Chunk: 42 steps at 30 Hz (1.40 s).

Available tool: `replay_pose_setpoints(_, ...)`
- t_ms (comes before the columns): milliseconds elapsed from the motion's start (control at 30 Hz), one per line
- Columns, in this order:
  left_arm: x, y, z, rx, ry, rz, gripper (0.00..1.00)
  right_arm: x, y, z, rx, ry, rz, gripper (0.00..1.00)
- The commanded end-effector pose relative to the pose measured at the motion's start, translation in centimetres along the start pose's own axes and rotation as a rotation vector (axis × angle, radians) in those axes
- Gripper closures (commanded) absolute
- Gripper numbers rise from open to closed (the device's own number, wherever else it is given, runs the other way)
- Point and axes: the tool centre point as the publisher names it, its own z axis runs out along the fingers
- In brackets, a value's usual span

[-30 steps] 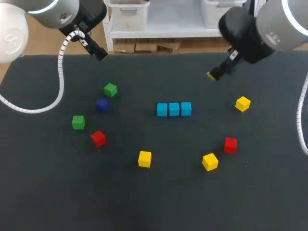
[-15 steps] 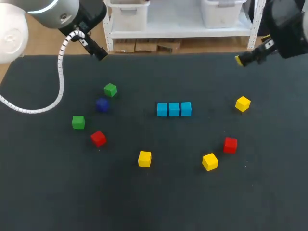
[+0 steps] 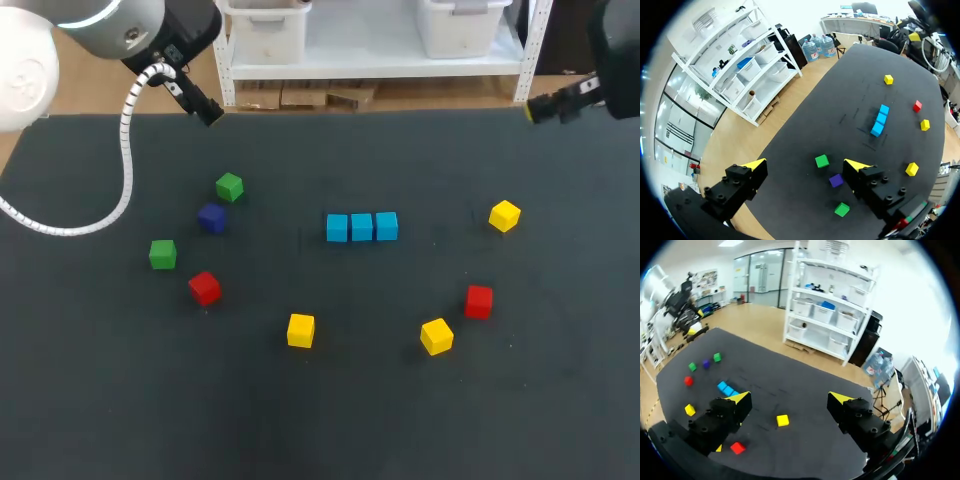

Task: Place the blue cubes, place green cubes on the blue cubes, place the yellow cubes on the green cubes, then place the red cubes on the yellow cubes, and place purple cube on the red cubes.

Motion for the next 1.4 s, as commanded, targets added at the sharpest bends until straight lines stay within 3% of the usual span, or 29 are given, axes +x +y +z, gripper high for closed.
replay_pose_setpoints(33, 0.1, 0.1, -0.1, 0.003, 0.000, 0.003, 0.00, 1.0, -1.3, -0.9, 0.031, -0.191, 0.026, 0.00)
replay_pose_setpoints(633, 0.1, 0.1, -0.1, 0.003, 0.000, 0.003, 0.00, 2.1, -3.3, -0.7, 0.062, -0.194, 0.066, 0.00)
replay_pose_setpoints(1400, 0.1, 0.1, -0.1, 0.003, 0.000, 0.003, 0.00, 1.8, -2.8, -0.7, 0.045, -0.192, 0.042, 0.00)
